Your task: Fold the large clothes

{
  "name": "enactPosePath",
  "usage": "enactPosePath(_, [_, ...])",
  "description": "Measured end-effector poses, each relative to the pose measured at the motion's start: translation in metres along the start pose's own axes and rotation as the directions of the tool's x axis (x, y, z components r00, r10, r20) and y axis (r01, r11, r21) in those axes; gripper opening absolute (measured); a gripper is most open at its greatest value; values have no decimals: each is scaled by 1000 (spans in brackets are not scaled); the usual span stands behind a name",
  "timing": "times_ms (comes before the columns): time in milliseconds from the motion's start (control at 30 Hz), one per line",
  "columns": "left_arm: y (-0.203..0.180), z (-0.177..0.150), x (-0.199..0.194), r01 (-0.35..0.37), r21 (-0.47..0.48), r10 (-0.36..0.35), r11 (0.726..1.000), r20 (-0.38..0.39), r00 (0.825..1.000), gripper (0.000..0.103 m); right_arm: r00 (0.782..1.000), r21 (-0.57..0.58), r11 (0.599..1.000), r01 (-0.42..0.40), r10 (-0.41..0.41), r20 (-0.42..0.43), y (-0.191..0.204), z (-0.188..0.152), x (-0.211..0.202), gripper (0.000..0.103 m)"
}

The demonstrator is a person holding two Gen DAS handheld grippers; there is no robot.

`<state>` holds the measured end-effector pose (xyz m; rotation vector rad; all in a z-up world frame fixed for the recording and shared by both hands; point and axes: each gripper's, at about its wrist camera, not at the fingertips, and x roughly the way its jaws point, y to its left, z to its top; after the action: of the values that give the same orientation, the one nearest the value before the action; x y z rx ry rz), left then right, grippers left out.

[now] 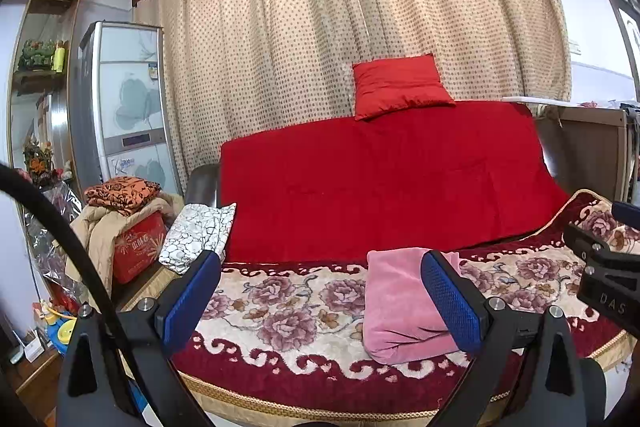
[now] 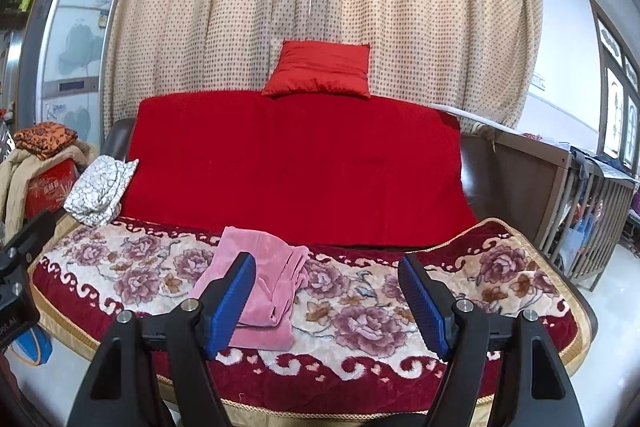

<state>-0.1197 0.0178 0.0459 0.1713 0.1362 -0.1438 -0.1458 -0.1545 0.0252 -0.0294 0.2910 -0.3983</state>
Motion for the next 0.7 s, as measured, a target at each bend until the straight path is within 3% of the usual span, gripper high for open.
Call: enactPosePath(700, [-5, -30, 108, -45, 17, 47, 999, -183, 982, 100, 980, -72, 997, -32, 17, -199, 36, -24, 108, 77])
